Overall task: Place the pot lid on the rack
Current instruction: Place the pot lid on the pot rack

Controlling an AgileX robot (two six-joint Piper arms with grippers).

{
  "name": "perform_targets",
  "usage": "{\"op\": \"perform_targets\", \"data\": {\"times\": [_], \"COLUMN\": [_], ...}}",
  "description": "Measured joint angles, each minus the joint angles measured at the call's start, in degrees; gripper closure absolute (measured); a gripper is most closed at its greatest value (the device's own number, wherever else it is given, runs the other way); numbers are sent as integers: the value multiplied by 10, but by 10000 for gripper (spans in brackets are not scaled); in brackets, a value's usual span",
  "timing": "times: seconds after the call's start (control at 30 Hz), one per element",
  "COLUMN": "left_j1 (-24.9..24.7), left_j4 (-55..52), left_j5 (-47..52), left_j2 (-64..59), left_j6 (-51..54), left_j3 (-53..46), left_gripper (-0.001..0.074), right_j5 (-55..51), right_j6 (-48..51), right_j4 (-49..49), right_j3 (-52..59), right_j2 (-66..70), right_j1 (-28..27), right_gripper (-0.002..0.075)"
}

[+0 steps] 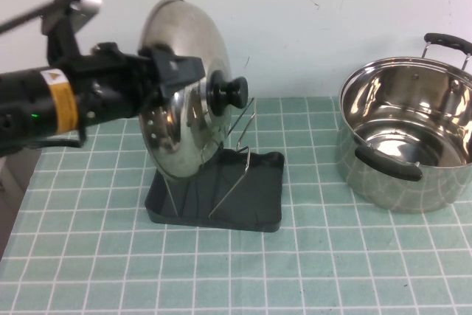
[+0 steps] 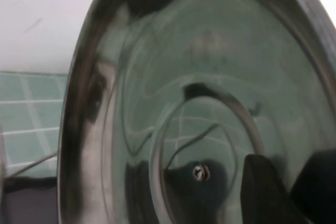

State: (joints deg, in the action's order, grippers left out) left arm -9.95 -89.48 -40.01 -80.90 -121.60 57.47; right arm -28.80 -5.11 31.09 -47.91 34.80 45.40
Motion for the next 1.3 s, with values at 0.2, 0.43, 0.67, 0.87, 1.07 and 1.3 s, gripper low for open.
{"op": "perform_targets", "data": {"times": [0.2,0.43,0.67,0.87,1.07,1.3], "left_j1": [-41,-52,-52,-53,-54,-54], "left_j4": [-31,-38,-32,-30,-30,-30], "left_j5": [75,82,70,70,70,57], "left_j2": [-19,-52,-85,-96,-97,-114], "left_j6": [10,11,14,23,64,87], "left_j3": [0,1,1,1,1,2], "left_gripper": [566,566,566,566,566,567], "right_j5": [0,-1,8,68,125,143], "right_j6": [0,-1,-5,-26,-28,-28], "right_j4": [-4,-32,-33,-34,-32,-31], "right_j3": [0,4,50,103,132,136], "right_j2": [0,0,0,0,0,0], "right_j1": [0,0,0,0,0,0], "right_gripper": [727,727,727,727,727,727]}}
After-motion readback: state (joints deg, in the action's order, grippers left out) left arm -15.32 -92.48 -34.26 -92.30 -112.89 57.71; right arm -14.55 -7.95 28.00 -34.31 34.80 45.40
